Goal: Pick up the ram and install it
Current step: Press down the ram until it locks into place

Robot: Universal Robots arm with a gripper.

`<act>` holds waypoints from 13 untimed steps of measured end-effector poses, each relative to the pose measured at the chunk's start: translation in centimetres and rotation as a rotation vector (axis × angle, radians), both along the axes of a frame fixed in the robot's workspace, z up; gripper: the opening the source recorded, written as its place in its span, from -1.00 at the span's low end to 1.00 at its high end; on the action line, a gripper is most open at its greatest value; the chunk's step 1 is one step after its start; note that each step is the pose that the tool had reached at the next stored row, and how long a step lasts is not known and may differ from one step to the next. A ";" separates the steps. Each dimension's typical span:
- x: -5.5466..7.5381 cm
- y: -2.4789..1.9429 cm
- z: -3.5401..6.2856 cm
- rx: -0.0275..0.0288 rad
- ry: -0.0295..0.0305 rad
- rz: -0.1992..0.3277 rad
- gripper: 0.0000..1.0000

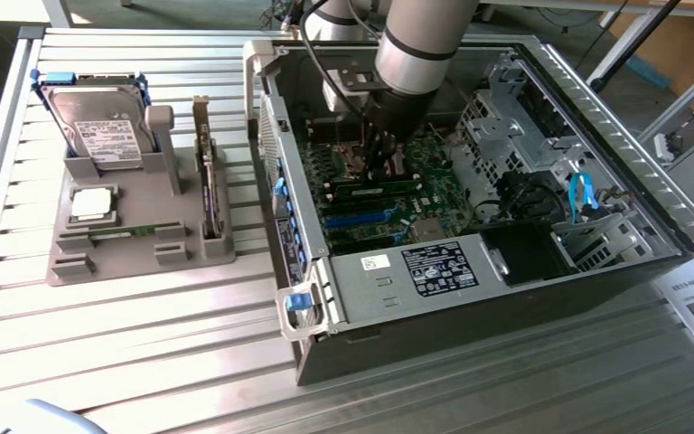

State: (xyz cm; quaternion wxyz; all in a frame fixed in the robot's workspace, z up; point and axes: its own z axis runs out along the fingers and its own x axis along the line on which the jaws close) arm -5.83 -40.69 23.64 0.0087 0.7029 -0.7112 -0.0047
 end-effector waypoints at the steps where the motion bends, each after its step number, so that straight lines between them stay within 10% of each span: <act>1: 0.0 0.00 -0.02 0.0002 0.0001 0.000 -0.80; 13: 0.0 -0.10 -0.27 0.0025 0.0000 0.000 -0.80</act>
